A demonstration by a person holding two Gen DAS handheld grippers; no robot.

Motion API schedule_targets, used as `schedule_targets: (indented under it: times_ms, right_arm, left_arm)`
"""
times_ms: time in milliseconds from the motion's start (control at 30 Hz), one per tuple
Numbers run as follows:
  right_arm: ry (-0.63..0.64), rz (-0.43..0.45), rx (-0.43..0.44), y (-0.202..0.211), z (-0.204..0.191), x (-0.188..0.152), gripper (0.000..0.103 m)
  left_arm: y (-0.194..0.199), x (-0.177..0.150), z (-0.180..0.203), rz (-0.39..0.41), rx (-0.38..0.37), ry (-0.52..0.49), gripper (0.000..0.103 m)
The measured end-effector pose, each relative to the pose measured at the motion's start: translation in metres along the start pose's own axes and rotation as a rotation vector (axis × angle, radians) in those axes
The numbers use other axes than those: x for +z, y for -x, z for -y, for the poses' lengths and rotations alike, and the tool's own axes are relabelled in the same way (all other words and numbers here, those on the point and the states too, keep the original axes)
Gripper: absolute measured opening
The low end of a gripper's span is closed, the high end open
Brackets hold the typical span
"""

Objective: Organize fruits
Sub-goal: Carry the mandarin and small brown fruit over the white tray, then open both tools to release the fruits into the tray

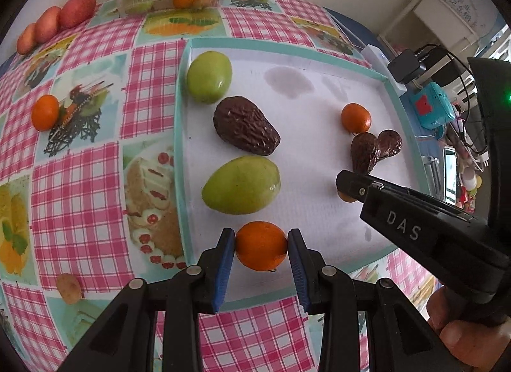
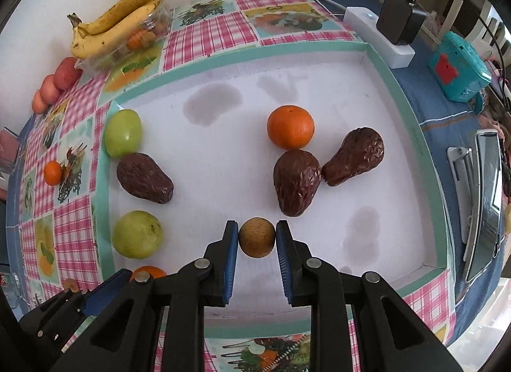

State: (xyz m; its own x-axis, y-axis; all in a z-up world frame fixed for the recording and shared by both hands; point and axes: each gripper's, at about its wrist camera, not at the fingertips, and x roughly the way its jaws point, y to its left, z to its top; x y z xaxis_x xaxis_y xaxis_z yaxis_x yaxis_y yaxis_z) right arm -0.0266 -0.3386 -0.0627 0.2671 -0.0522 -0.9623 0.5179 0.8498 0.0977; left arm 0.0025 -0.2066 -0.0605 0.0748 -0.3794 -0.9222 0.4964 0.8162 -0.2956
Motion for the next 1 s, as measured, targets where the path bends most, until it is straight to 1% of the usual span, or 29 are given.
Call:
schedule_targets:
  times_ms: [567,600,667,733,767,800,1000]
  right_arm:
    - [-0.013,-0.002,-0.009,-0.002,0.002,0.001,0.026]
    - [-0.012,-0.001,-0.01,-0.001,0.003,0.001,0.026]
    - [-0.011,0.003,-0.008,0.0,0.003,0.002,0.031]
    - [-0.008,0.011,-0.009,0.002,0.003,0.002,0.033]
    - [-0.007,0.015,-0.01,0.003,0.003,0.002,0.033]
    - [-0.008,0.021,-0.009,0.004,0.003,0.003,0.033]
    - [-0.02,0.051,-0.006,0.011,0.004,0.004,0.033]
  left_arm:
    - [-0.003,0.002,0.0,-0.001,0.004,-0.019,0.039]
    - [-0.003,0.002,0.0,-0.001,0.005,-0.019,0.039]
    - [-0.003,0.002,0.001,0.001,0.009,-0.023,0.039]
    - [-0.003,0.003,0.001,0.003,0.006,-0.022,0.043]
    - [-0.002,0.003,0.001,0.005,0.003,-0.021,0.051]
    - [-0.001,0.003,0.001,0.008,0.001,-0.022,0.054]
    - [0.009,0.005,-0.001,0.03,-0.008,-0.032,0.054]
